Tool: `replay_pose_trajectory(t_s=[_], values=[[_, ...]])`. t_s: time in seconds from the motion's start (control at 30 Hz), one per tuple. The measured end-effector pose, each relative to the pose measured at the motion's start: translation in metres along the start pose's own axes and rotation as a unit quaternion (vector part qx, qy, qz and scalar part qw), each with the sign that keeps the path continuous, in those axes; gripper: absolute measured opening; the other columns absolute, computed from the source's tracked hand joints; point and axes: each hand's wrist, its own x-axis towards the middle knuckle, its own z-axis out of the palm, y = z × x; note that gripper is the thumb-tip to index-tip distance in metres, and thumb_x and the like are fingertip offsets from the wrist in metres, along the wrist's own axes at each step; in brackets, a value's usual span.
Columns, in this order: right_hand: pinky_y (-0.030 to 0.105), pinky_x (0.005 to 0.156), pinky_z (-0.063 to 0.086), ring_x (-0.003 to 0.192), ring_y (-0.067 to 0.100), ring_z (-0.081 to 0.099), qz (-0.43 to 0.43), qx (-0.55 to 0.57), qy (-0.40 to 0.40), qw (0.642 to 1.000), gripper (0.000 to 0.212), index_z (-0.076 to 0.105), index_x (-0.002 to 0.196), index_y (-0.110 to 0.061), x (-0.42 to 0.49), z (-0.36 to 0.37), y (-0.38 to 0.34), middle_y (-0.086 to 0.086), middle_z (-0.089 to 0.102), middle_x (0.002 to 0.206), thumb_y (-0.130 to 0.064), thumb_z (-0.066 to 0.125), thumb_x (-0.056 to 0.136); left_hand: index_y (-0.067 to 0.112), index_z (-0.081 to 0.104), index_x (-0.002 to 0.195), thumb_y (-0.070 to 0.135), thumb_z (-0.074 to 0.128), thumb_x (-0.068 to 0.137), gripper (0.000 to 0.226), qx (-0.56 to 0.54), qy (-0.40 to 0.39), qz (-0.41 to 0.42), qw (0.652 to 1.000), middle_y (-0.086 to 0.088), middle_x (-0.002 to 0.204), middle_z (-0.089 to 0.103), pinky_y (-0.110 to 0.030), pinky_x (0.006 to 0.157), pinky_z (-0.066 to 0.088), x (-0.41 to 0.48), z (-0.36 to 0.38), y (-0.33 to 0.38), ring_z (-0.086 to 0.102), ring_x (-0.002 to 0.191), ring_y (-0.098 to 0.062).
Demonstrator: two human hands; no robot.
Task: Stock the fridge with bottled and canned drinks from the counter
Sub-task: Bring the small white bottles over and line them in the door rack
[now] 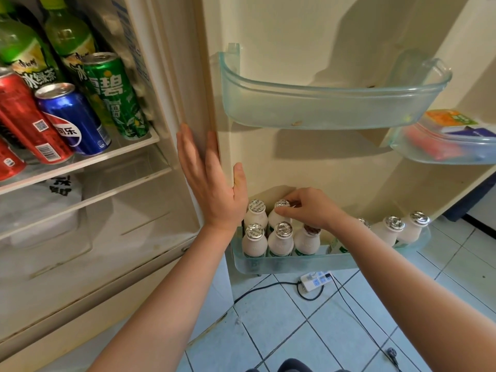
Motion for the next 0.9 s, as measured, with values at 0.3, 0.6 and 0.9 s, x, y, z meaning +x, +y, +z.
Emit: replay_pose_trajectory(t_s=[0.3, 0.6, 0.9], values=[[0.029, 0.076, 0.047, 0.085, 0.016, 0.061, 0.014, 0.007, 0.069, 0.998, 0.035, 0.071, 0.100, -0.012, -0.021, -0.022, 0.002, 0.003, 0.071, 0.101, -0.040, 0.053, 0.092, 0.004, 0.030, 0.134, 0.020, 0.051, 0.086, 0.054, 0.003, -0.003, -0.001, 1.000, -0.041, 0.141, 0.021, -0.051, 0.115, 0.018, 0.000, -0.002, 0.002, 0.023, 0.135, -0.050], [0.027, 0.073, 0.046, 0.095, 0.016, 0.063, 0.069, -0.083, 0.168, 0.980, 0.033, 0.064, 0.114, -0.020, -0.065, -0.062, 0.054, -0.006, 0.069, 0.106, -0.038, 0.058, 0.088, 0.003, 0.025, 0.138, 0.016, 0.054, 0.087, 0.061, -0.001, 0.001, -0.001, 1.000, -0.030, 0.145, 0.017, -0.054, 0.114, 0.019, -0.002, -0.002, 0.002, 0.019, 0.137, -0.046], [0.024, 0.051, 0.032, 0.086, 0.023, 0.064, 0.054, -0.236, 0.121, 0.963, 0.037, 0.058, 0.117, -0.028, -0.084, -0.046, 0.072, -0.002, 0.069, 0.096, -0.047, 0.055, 0.086, -0.004, 0.024, 0.137, 0.011, 0.056, 0.085, 0.062, 0.005, 0.001, -0.007, 1.000, -0.045, 0.141, 0.018, -0.062, 0.110, 0.022, -0.004, -0.001, 0.003, 0.020, 0.137, -0.047]])
